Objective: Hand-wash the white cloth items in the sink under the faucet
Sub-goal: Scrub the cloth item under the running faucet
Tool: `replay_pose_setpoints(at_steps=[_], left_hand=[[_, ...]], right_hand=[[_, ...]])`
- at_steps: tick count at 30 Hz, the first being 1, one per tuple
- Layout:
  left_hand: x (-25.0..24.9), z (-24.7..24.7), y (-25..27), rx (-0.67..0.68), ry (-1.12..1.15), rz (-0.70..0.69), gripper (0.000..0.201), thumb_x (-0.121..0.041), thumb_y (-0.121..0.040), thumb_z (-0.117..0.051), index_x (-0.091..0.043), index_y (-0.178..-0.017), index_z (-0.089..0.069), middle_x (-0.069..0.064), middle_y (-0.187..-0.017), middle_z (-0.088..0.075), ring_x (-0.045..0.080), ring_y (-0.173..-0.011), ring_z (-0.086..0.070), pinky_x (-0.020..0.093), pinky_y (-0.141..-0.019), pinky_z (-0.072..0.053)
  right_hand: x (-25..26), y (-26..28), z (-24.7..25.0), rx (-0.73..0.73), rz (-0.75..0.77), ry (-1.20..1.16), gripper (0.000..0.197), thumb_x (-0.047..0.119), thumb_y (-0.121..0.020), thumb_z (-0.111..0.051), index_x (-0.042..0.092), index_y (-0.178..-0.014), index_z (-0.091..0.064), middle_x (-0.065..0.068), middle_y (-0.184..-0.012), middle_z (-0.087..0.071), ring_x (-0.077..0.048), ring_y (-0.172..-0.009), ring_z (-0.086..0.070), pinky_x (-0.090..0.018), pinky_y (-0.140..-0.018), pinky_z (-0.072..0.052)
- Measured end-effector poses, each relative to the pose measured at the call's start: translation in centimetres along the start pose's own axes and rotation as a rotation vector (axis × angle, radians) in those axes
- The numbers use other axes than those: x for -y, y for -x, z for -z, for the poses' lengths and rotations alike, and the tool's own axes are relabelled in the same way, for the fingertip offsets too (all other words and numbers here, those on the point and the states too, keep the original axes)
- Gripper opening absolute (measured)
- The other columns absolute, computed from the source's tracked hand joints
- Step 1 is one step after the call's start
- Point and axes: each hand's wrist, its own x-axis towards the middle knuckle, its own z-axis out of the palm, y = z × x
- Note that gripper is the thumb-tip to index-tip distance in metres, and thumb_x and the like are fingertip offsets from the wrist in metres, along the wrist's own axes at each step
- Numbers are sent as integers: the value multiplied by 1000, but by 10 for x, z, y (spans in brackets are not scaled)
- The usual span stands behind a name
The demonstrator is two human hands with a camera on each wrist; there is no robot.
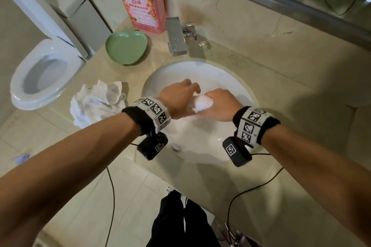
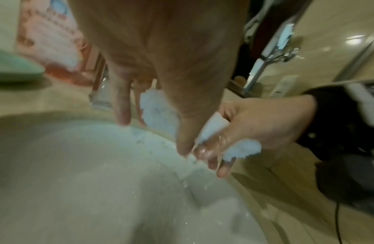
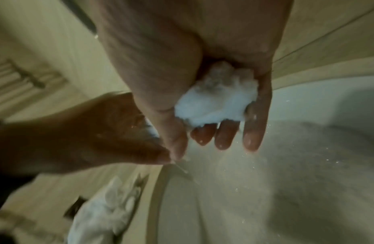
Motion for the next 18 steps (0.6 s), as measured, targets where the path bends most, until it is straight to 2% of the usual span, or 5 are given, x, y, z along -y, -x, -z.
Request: replay_pose_setpoints(at_steps=[2, 5, 7, 11, 18], left_hand=[[-1, 7, 11, -164, -144, -116, 68, -27, -77, -78, -26, -138, -46, 3, -137, -48, 29, -121, -49, 45, -92, -50], [-5, 11, 21, -180, -292, -151, 84, -34, -75, -78, -22, -146, -35, 7, -146, -39, 33, -135, -33, 48, -104, -42], [-7, 17, 23, -191, -334, -107, 74, -41, -76, -77, -17, -137, -42, 10, -135, -46, 33, -124, -41, 46, -99, -44], [-8, 33, 25, -230, -377, -137, 25, -22, -88, -58, -9, -108, -55, 11, -104, -56, 30, -89, -52, 44, -71, -49], [-7, 44, 28, -43, -376, -203, 38, -18, -77, -62, -16, -113, -48, 5, -85, -64, 32, -69, -59, 36, -55, -39]], right_hand=[[7, 2, 8, 52, -122, -353, 28, 23, -73, -83, 11, -94, -68, 0, -70, -69, -17, -62, -65, -31, -54, -55], [20, 8, 19, 182, -185, -605, 28, 14, -73, -82, 5, -94, -66, -3, -60, -62, -16, -53, -58, -26, -46, -44], [31, 14, 21, 298, -166, -627, 35, 15, -70, -85, 6, -98, -66, -4, -63, -60, -15, -55, -54, -27, -46, -41], [39, 28, 19, 434, -126, -682, 48, 12, -62, -89, 9, -103, -64, -4, -76, -59, -14, -65, -53, -24, -46, -41], [41, 41, 3, 199, -83, -458, 32, 28, -65, -88, 17, -82, -64, 3, -59, -63, -14, -50, -53, -24, -45, -39]])
